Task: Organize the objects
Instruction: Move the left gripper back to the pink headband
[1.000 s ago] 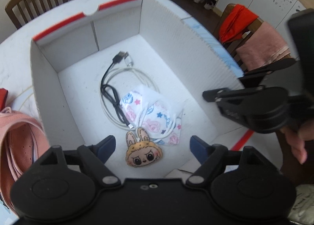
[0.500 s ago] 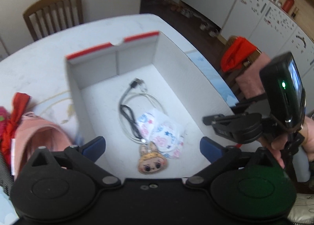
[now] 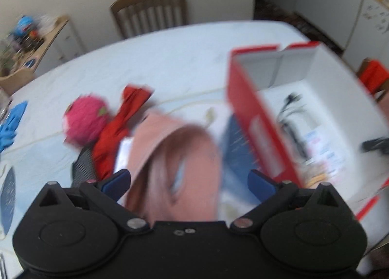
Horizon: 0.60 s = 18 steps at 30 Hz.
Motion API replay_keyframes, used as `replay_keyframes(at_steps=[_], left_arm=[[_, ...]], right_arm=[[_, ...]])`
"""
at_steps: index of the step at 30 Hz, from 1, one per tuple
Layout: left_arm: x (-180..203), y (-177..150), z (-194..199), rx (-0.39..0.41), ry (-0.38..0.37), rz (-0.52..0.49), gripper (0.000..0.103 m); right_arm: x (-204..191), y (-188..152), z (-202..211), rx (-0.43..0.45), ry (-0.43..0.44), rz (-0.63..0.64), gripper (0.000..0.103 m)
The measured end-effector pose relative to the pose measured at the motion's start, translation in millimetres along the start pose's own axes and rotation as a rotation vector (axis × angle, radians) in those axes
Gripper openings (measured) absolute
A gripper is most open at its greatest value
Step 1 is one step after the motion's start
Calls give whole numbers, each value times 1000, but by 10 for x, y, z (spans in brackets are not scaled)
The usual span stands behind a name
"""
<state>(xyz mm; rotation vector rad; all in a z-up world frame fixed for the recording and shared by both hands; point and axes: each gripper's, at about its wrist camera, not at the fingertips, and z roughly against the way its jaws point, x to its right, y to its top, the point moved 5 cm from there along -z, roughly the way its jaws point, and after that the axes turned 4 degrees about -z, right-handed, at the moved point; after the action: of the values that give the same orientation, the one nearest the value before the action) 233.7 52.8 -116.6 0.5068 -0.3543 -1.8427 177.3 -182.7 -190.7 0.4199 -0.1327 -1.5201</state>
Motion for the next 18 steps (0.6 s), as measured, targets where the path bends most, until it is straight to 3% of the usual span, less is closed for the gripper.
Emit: replay_keyframes(at_steps=[9,18], left_arm=[[-384,-391,-461,-65,45,119,102],[-255,-473,-725,-91,60,91,100]], right_arm=[[3,-55,-19,-16,-5,-10,3],[0,-68,-40,-22,-10,-10,3]])
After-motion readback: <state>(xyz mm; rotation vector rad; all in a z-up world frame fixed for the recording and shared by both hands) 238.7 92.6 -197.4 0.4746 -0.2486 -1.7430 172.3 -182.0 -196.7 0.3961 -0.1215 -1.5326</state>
